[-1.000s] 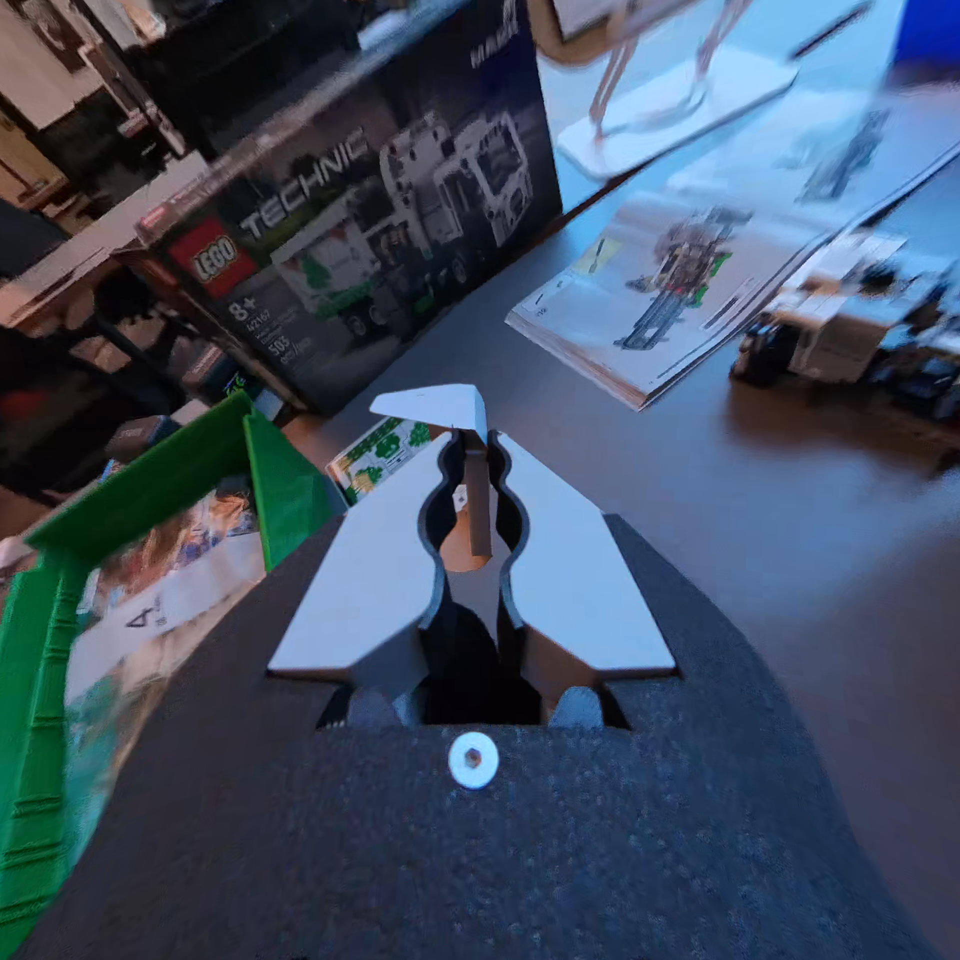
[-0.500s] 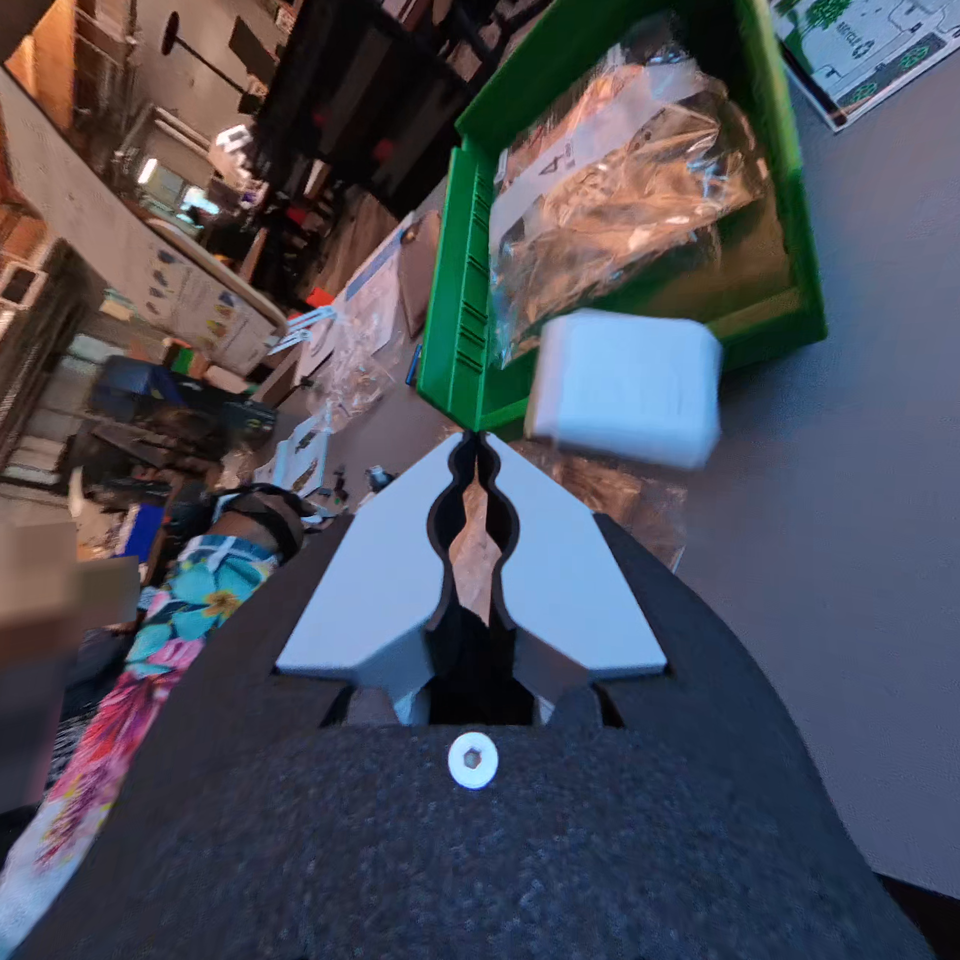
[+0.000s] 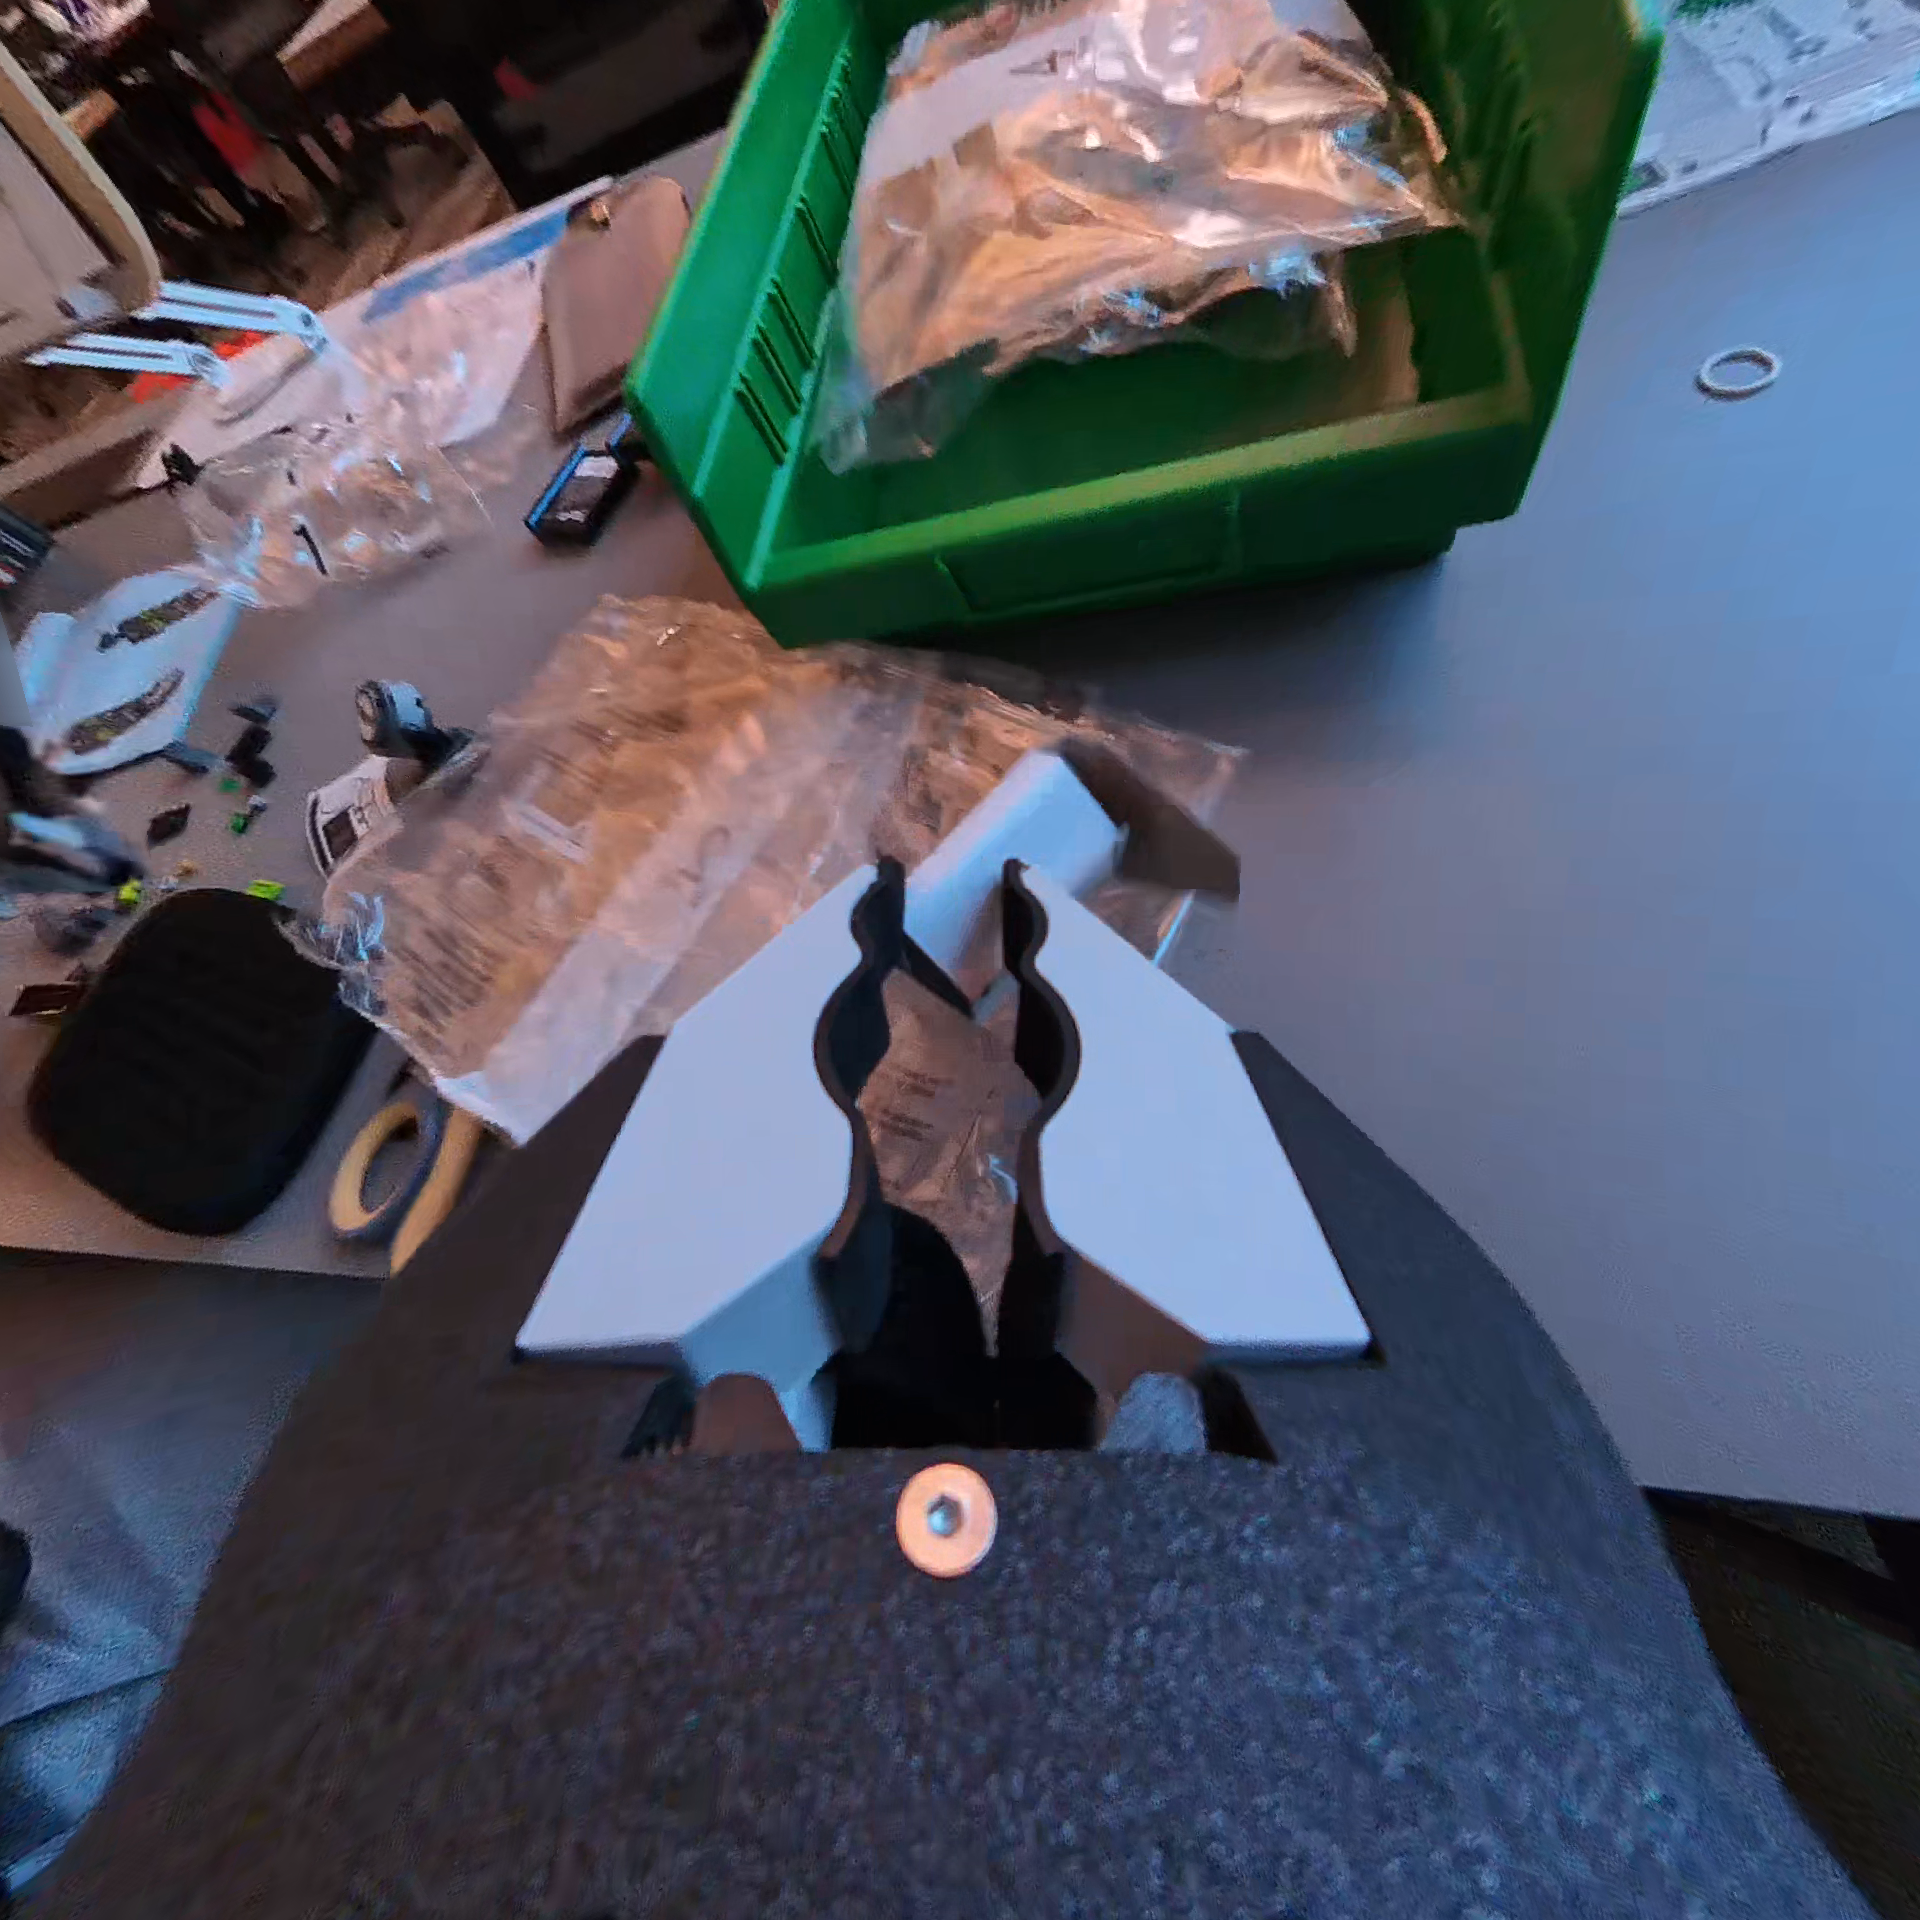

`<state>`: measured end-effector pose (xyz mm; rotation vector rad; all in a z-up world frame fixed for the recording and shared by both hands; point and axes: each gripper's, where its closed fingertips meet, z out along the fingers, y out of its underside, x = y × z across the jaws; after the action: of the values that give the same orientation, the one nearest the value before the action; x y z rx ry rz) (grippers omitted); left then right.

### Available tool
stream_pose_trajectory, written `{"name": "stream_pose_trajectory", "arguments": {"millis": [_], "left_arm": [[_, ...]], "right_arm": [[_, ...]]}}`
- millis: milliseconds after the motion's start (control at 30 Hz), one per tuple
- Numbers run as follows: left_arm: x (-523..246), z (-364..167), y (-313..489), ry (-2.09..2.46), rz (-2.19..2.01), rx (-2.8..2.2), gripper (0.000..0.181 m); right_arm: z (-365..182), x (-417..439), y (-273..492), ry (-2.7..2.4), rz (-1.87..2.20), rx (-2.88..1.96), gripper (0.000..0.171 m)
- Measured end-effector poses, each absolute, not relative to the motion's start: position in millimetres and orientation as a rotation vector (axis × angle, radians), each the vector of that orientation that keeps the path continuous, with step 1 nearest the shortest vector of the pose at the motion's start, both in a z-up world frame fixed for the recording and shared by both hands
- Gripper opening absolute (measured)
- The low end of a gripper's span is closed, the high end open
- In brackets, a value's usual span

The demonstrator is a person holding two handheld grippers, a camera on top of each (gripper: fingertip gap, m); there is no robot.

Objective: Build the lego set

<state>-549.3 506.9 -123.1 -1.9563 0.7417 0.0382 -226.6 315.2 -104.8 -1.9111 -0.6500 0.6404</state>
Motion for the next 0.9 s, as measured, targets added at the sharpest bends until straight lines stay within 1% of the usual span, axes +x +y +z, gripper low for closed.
{"name": "stream_pose_trajectory", "arguments": {"millis": [100, 200, 233, 300, 333, 400, 467, 500, 533, 600, 800, 900], "left_arm": [[-549, -131, 509, 0.786, 0.088, -1.962, 0.02], [-547, -121, 511, 0.774, 0.091, -1.938, 0.025], [-545, -117, 511, 0.779, 0.072, -1.932, 0.027], [-540, -121, 509, 0.829, 0.038, -1.967, 0.039], [-538, -127, 508, 0.874, 0.039, -1.996, 0.039], [-535, -141, 508, 0.969, 0.048, -2.041, 0.033], [-530, -153, 506, 1.04, 0.04, -2.087, 0.034], [-527, -155, 506, 1.066, 0.039, -2.094, 0.03], [-526, -154, 506, 1.078, 0.052, -2.087, 0.019], [-521, -149, 506, 1.083, 0.04, -2.055, 0.006], [-503, -151, 493, 1.029, -0.11, -2.091, 0.004], [-493, -140, 480, 0.994, -0.126, -2.047, 0.004]], "right_arm": [[-104, -228, 315, -0.661, 0.642, -1.909, 0.016], [-103, -226, 317, -0.657, 0.616, -1.906, 0.016], [-103, -225, 317, -0.65, 0.618, -1.906, 0.016], [-103, -226, 316, -0.632, 0.633, -1.904, 0.016], [-103, -226, 315, -0.625, 0.642, -1.905, 0.016], [-105, -227, 314, -0.618, 0.655, -1.909, 0.016], [-108, -227, 313, -0.62, 0.657, -1.917, 0.016], [-109, -226, 313, -0.623, 0.654, -1.918, 0.016], [-109, -225, 313, -0.626, 0.649, -1.918, 0.016], [-110, -223, 313, -0.627, 0.641, -1.92, 0.016], [-111, -219, 314, -0.626, 0.663, -1.926, 0.016], [-111, -218, 313, -0.638, 0.656, -1.927, 0.016]]}}
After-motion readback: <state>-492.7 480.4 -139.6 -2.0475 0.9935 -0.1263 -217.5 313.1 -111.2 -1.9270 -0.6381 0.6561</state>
